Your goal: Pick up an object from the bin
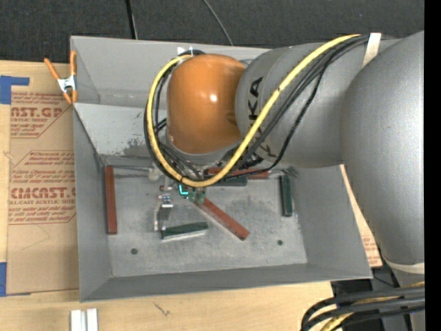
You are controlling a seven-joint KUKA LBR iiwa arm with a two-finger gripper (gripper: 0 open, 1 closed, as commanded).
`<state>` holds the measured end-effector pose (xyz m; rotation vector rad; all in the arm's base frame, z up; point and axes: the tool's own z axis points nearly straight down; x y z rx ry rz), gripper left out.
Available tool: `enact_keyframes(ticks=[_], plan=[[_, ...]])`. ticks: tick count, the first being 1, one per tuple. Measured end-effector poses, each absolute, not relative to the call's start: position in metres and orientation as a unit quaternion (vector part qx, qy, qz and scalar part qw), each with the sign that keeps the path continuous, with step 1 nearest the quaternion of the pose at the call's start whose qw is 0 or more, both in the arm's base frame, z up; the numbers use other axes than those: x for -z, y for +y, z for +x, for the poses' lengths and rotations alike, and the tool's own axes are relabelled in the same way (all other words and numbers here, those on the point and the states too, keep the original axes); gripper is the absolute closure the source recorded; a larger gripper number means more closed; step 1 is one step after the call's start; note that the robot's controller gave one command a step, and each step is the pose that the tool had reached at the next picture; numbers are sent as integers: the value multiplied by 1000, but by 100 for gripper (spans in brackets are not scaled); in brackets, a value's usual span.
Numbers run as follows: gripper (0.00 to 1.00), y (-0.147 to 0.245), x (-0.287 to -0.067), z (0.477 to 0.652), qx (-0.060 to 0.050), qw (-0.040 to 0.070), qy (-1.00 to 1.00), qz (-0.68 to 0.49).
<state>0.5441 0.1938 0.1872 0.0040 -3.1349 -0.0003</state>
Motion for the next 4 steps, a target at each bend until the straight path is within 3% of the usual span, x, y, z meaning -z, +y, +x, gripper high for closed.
enact_keyframes(ticks=[1,2,3,4], plan=[[0,193,-192,546,1,0,-1000,0],[0,151,-109,530,1,-2,-1000,-10],[0,136,-84,518,0,0,-1000,12],[0,115,-115,509,0,0,-1000,-6]])
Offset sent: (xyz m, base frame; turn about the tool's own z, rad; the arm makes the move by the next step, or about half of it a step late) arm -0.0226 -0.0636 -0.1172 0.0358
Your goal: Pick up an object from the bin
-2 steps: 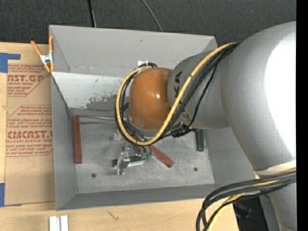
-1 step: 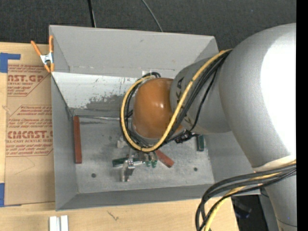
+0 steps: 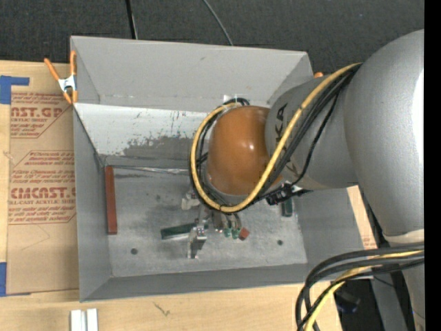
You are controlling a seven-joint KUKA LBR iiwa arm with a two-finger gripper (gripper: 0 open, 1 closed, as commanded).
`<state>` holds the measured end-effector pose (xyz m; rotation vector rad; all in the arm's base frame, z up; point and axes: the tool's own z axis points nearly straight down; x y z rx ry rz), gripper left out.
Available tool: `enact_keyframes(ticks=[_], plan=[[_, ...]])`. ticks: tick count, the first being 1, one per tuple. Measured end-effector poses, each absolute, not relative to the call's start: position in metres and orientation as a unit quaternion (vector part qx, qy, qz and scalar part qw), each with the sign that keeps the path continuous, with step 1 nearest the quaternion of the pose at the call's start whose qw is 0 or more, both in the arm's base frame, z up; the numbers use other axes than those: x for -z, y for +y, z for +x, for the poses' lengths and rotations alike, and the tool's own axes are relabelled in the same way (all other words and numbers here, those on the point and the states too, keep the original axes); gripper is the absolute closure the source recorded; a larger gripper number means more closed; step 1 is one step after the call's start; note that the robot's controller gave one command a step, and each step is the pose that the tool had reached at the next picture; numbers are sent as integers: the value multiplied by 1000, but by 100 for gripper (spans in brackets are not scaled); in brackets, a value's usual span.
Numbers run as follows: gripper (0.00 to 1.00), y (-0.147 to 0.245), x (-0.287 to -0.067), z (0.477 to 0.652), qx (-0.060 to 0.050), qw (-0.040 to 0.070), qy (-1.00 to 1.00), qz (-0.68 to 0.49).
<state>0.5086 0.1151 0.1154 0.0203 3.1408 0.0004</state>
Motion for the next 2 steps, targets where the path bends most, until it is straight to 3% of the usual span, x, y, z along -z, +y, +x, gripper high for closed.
enact_keyframes(ticks=[1,2], plan=[[0,117,-72,499,-2,5,1000,9],[100,128,-76,499,-2,6,1000,13]])
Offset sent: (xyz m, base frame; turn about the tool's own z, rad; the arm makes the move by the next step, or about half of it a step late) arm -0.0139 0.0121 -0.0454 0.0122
